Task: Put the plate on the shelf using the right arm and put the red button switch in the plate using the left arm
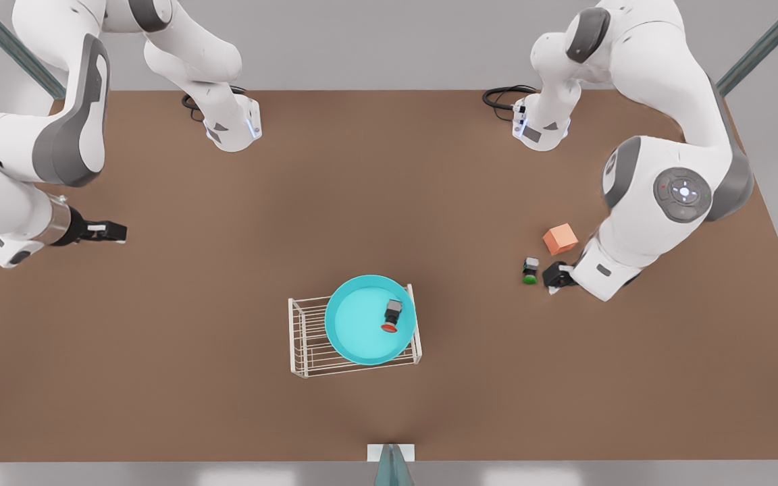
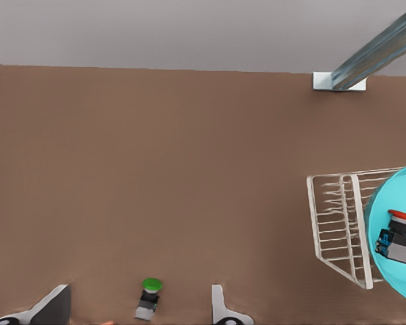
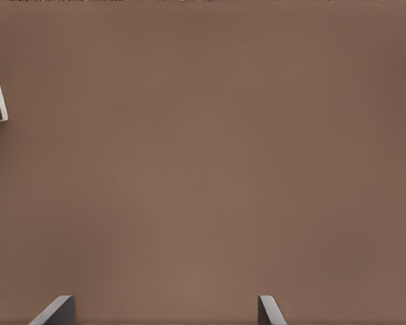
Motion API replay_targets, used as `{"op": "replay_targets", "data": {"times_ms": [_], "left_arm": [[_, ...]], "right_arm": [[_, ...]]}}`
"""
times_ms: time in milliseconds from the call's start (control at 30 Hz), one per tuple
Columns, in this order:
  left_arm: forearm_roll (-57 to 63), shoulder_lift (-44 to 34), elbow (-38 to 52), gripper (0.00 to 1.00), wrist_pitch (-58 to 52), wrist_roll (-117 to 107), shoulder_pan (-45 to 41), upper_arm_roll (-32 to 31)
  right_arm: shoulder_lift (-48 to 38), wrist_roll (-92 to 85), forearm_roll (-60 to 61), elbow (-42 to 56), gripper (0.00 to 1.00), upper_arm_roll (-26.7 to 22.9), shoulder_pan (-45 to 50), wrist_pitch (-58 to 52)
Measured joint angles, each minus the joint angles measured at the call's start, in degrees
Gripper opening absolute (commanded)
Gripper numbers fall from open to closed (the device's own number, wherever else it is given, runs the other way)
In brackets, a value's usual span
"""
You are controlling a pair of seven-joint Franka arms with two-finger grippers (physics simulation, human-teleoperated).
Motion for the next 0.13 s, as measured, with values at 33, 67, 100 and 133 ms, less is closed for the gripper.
{"op": "replay_targets", "data": {"times_ms": [33, 67, 100, 133], "left_arm": [[0.9, -1.7, -2.1, 1.0, -1.9, 1.2, 1.9, -1.7], [1.7, -2.4, -3.0, 1.0, -4.0, 2.4, 2.7, -2.6], [2.2, -2.8, -3.4, 1.0, -5.9, 3.5, 3.1, -3.1], [2.6, -3.0, -3.6, 1.0, -8.0, 4.5, 3.2, -3.3]], "right_arm": [[-0.2, 0.0, 0.0, 0.0, 1.0, 0.0, 0.1, -0.1], [-0.4, 0.0, 0.0, 0.0, 1.0, 0.0, 0.1, -0.2], [-0.7, 0.0, 0.0, 0.0, 1.0, 0.0, 0.1, -0.3], [-0.8, 0.1, 0.0, 0.0, 1.0, 0.0, 0.1, -0.4]]}}
